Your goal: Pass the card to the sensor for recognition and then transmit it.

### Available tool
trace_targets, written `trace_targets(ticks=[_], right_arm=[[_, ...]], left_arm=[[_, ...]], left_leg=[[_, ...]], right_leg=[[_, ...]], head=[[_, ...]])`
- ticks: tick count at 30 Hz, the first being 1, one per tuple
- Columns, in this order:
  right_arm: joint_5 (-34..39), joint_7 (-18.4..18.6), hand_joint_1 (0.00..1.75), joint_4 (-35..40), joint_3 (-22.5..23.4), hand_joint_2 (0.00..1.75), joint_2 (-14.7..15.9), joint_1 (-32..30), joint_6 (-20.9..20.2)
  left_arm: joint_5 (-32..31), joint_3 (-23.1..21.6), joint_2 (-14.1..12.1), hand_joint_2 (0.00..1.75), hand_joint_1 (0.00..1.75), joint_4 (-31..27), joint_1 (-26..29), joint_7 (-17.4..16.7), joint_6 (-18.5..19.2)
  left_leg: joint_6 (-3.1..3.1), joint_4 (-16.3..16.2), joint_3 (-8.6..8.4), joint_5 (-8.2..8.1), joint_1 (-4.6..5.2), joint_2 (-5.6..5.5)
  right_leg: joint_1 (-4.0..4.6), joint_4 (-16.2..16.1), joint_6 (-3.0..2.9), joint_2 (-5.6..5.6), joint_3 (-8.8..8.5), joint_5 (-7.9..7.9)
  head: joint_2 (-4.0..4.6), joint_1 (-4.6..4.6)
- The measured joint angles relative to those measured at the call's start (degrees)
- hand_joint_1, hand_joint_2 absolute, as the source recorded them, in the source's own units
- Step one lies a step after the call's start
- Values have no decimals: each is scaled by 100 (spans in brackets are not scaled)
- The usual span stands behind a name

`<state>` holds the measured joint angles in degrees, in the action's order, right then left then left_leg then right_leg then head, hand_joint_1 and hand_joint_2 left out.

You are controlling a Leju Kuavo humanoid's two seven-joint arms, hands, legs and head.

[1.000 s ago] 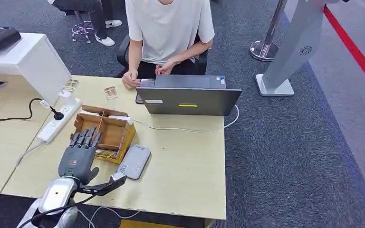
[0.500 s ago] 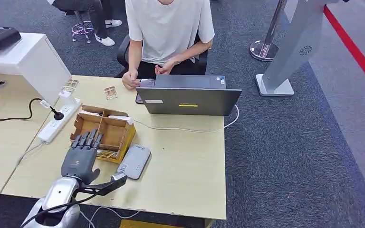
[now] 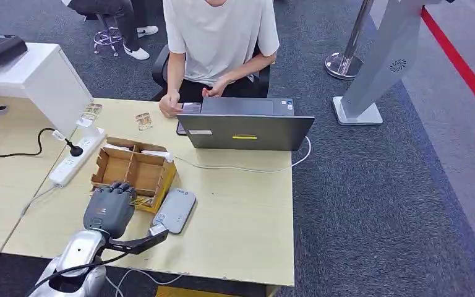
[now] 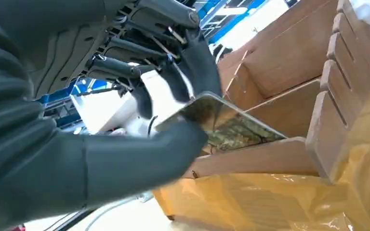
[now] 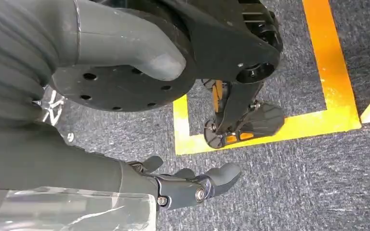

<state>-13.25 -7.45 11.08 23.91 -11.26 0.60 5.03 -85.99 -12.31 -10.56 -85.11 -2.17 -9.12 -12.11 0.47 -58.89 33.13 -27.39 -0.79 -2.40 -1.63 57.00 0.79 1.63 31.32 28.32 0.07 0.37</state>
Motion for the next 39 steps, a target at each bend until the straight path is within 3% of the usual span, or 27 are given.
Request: trace_targets(ticks=[13, 27, 31, 35, 39], right_arm=[[-22, -39, 0, 0, 50, 175, 0, -1, -7], [-22, -42, 0, 0, 61, 175, 0, -1, 4], [0, -57, 0, 0, 153, 175, -4, -10, 72], [15, -90, 0, 0, 302, 175, -22, -27, 129], [11, -105, 0, 2, 430, 175, -44, -31, 149]], left_arm=[[48, 0, 2, 175, 175, 0, 6, 73, -330], [123, 0, 11, 175, 175, -20, 27, 160, -405], [289, -24, 50, 175, 175, -567, 177, 370, -599], [492, -322, 15, 175, 175, -1743, 238, 468, -660], [904, -594, -194, 175, 175, -2702, 157, 577, -680]], left_leg=[[0, 0, 0, 0, 0, 0], [0, 0, 0, 0, 0, 0], [0, 0, 1, 0, 0, -2], [0, -1, 2, 0, 0, -2], [0, 0, 0, 0, 0, 1]], right_leg=[[0, 0, 0, 0, 0, 0], [0, 0, 0, 0, -1, 0], [0, 0, 0, 0, 1, 0], [0, 0, 0, -2, 0, 0], [0, 0, -1, 0, 2, 0]], head=[[0, 0], [0, 0], [0, -2], [0, -2], [0, 0]])
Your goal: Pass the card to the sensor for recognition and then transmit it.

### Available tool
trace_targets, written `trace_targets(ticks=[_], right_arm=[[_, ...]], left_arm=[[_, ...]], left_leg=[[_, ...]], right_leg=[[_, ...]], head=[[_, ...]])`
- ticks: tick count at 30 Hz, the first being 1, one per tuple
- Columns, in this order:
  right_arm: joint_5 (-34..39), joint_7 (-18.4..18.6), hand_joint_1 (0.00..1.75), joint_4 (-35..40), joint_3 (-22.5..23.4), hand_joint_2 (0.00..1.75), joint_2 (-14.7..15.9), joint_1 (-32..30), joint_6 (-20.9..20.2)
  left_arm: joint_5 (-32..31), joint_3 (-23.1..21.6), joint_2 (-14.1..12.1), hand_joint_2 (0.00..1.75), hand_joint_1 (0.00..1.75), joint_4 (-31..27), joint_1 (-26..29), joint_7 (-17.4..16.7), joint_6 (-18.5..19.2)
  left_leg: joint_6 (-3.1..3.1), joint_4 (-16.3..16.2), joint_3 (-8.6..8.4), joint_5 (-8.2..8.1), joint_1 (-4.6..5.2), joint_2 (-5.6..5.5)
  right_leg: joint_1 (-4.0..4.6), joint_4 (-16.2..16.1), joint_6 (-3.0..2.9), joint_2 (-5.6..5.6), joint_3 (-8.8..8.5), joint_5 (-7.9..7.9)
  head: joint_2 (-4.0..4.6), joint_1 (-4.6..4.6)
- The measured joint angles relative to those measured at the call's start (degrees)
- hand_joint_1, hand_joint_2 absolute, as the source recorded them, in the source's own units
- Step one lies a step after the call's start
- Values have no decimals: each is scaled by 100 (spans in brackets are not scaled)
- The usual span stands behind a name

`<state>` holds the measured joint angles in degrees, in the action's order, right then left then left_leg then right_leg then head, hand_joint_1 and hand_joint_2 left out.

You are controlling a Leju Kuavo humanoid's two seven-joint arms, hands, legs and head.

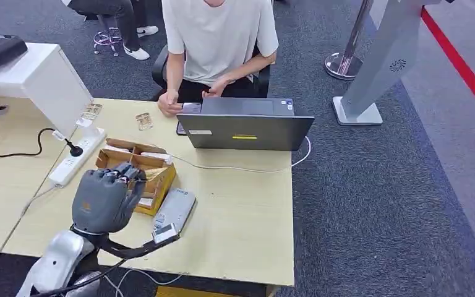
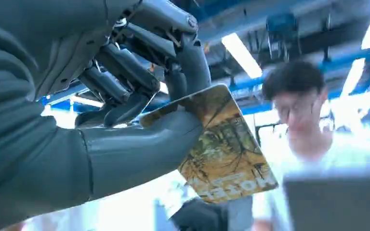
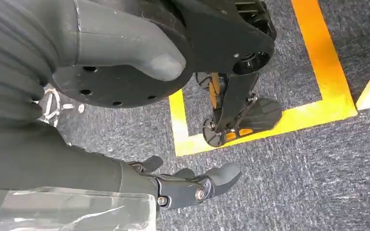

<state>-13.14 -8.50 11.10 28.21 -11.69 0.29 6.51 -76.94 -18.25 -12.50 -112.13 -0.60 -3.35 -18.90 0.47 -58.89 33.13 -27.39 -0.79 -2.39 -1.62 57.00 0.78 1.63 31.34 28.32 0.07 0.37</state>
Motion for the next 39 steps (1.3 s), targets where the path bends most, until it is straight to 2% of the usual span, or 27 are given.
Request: trace_targets(ticks=[3, 7, 9, 11, 13, 16, 19, 22, 27, 34, 35, 39], right_arm=[[-4, -11, 0, 2, 68, 175, -15, 1, -2], [-59, -11, 0, 7, 147, 175, -29, 2, -28], [-190, 64, 0, 7, 147, 175, -29, 6, 13], [-460, 269, 0, 4, 127, 175, -64, 51, 112], [-796, 444, 0, 4, -13, 175, -94, 123, 125], [-1008, 494, 0, 0, -221, 175, -125, 203, 52], [-1047, 494, 0, -2, -308, 175, -125, 216, 31], [-1075, 522, 0, -4, -365, 175, -125, 216, 31], [-1097, 573, 0, -4, -408, 175, -125, 215, 37], [-1097, 570, 0, -4, -415, 175, -125, 213, 31], [-1097, 570, 0, -4, -415, 175, -125, 213, 31], [-1099, 570, 0, -4, -415, 175, -125, 213, 22]], left_arm=[[217, -46, -162, 175, 175, -470, -115, 118, -15], [374, -72, -269, 175, 175, -810, -267, 177, -26], [273, -75, -276, 175, 175, -826, -452, 85, -13], [-85, -66, -256, 175, 175, -698, -858, -197, 68], [-547, 127, -263, 175, 175, -214, -1383, -367, 43], [-1117, 571, -313, 175, 175, 1040, -2227, -317, -178], [-1256, 741, -374, 175, 175, 1936, -2660, -368, -378], [-1276, 743, -466, 175, 175, 2590, -2901, -688, -367], [-1287, 741, -538, 175, 175, 3176, -3004, -793, -404], [-1287, 741, -553, 175, 175, 3496, -3035, -800, -407], [-1287, 741, -556, 175, 0, 3520, -3035, -800, -407], [-1285, 741, -567, 175, 0, 3596, -3057, -781, -413]], left_leg=[[1, 0, -2, 1, -1, -2], [4, 0, -2, 4, -2, -2], [4, 0, -2, 5, -2, -4], [0, 0, 3, 15, -1, -17], [9, 0, 2, 24, -1, -19], [13, 3, 5, 45, -3, -18], [17, 3, 5, 51, -4, -14], [16, 3, 8, 51, -4, -13], [16, 3, 18, 50, -3, -13], [16, 3, 25, 50, -4, -11], [16, 3, 26, 50, -4, -10], [16, 3, 29, 50, -4, -12]], right_leg=[[1, 2, -1, -1, -1, -1], [1, 3, -2, -1, -1, -1], [1, 2, -2, -3, -2, -2], [1, 2, 3, -14, -4, -6], [1, 2, -5, -16, -1, -17], [2, 5, -12, -13, 7, -38], [3, 9, -11, -9, 8, -41], [3, 9, -10, -7, 10, -41], [2, 8, -10, -6, 19, -41], [3, 7, -10, -5, 28, -41], [3, 7, -10, -4, 29, -41], [3, 8, -10, -5, 30, -41]], head=[[0, 0], [0, 0], [0, -2], [0, -4], [0, -2], [0, 0], [0, 7], [0, 7], [0, 7], [0, 7], [0, 7], [0, 7]])
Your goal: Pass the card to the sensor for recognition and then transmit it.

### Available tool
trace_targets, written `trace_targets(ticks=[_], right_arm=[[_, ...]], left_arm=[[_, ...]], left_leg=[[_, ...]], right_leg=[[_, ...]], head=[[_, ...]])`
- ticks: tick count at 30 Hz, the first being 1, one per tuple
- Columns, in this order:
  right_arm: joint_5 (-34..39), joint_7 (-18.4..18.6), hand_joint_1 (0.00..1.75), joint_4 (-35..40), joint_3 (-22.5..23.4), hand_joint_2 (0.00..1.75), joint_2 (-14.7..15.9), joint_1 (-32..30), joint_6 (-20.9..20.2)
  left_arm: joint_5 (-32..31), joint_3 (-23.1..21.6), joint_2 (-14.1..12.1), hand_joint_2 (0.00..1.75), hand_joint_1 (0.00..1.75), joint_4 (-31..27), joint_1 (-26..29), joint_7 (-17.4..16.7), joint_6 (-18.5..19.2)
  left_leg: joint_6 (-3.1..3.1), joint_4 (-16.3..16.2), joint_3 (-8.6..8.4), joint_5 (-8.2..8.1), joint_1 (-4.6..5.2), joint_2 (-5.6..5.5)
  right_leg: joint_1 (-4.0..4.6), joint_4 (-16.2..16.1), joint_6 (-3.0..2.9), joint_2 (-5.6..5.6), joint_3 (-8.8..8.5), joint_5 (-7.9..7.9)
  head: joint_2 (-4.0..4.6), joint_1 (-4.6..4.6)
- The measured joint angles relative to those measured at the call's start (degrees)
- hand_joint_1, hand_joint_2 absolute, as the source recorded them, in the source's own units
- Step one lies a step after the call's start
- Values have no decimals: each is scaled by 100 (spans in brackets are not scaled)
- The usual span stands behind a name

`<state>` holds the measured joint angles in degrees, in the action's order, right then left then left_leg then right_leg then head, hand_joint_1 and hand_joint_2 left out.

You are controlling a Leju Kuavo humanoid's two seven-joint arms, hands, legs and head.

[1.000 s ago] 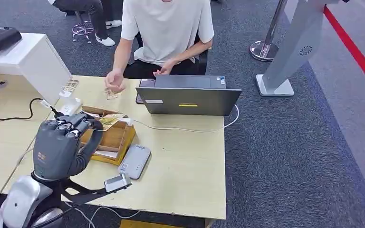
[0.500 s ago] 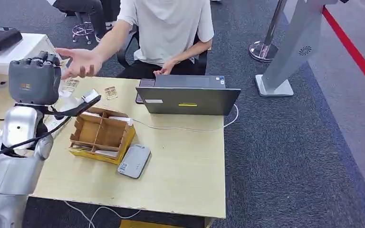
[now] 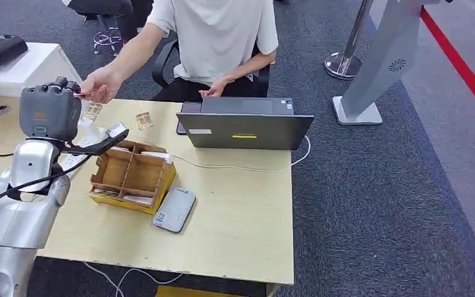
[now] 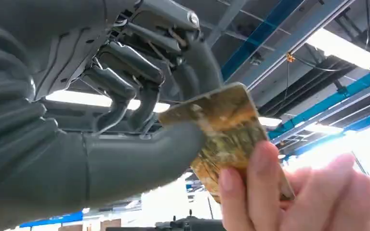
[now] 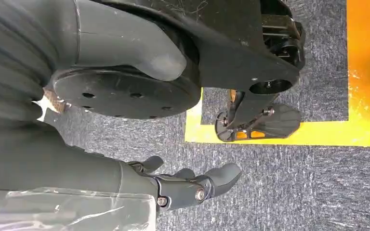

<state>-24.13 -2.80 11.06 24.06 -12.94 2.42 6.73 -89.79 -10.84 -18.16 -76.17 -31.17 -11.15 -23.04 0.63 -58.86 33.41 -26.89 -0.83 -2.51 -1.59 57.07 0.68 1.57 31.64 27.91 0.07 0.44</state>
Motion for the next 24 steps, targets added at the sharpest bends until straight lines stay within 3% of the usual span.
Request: trace_targets(ticks=[9, 14, 16, 19, 22, 24], right_arm=[[0, -13, 0, -2, 0, 175, 0, -3, 2], [77, -101, 0, -2, 22, 175, 0, -13, 7], [142, -183, 0, -2, 50, 175, 0, -13, 2], [219, -357, 0, -2, 133, 175, 11, -40, -120], [488, -507, 0, 0, 295, 175, 57, -100, -162], [560, -540, 0, 0, 426, 175, 79, -130, -151]], left_arm=[[127, 168, 33, 175, 0, -68, 186, 473, -149], [837, 369, 13, 175, 0, -615, 619, 790, -168], [1749, 578, -48, 175, 0, -930, 915, 1055, -164], [3662, 1203, -236, 175, 0, -1487, 1612, 1627, -98], [6189, 2470, -383, 175, 0, -1731, 2279, 2607, 666], [7629, 3650, -459, 175, 0, -1595, 2376, 2765, 1321]], left_leg=[[0, 0, 4, 0, 0, -1], [0, 0, 7, 0, 0, 1], [1, 3, 9, -2, 0, 9], [4, 9, 8, -12, 0, 32], [11, 10, 9, -19, -10, 50], [14, 10, 23, -20, -29, 47]], right_leg=[[0, 0, 0, -2, 0, 0], [0, 1, 0, 0, 1, 0], [0, 2, 0, 10, 3, 0], [0, 5, -3, 36, 10, 3], [8, 6, -8, 51, 26, 10], [26, 6, -12, 47, 29, 12]], head=[[0, -2], [0, -2], [0, -4], [0, -4], [0, 4], [0, -9]])
